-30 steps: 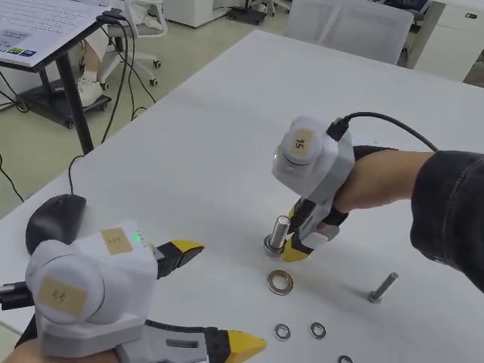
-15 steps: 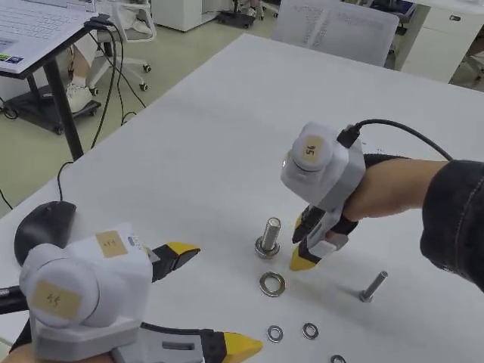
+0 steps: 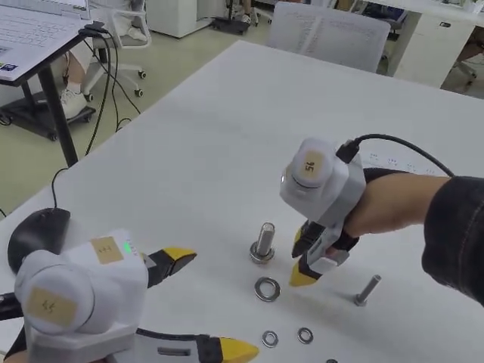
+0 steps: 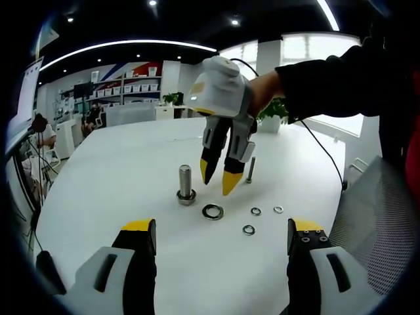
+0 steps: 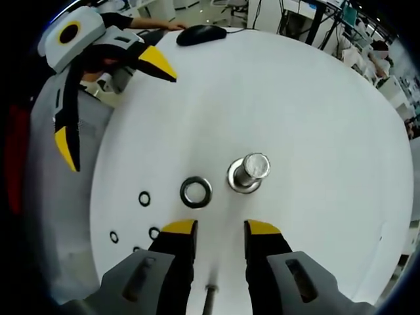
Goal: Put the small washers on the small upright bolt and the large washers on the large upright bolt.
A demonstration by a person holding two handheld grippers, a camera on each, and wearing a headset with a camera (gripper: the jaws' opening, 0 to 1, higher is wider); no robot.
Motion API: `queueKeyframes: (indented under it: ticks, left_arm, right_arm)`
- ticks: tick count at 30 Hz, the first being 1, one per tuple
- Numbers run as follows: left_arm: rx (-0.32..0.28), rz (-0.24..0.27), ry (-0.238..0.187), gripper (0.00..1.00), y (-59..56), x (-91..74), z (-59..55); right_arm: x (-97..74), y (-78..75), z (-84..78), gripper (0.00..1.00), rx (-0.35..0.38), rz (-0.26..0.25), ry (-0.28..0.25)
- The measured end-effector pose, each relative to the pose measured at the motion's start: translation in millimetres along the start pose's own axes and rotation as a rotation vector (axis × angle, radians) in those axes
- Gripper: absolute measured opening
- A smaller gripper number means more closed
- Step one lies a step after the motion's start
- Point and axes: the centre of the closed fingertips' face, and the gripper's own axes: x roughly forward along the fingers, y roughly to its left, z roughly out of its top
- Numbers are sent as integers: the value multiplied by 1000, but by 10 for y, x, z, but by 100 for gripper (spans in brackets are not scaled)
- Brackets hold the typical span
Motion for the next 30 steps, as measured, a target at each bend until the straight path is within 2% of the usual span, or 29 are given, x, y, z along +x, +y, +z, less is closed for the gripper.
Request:
queueKeyframes:
  ticks: [30]
  left_arm:
    - [11, 1, -2, 82, -38, -20, 17]
  right_arm:
    - [-6, 289, 16, 32, -37, 10, -10]
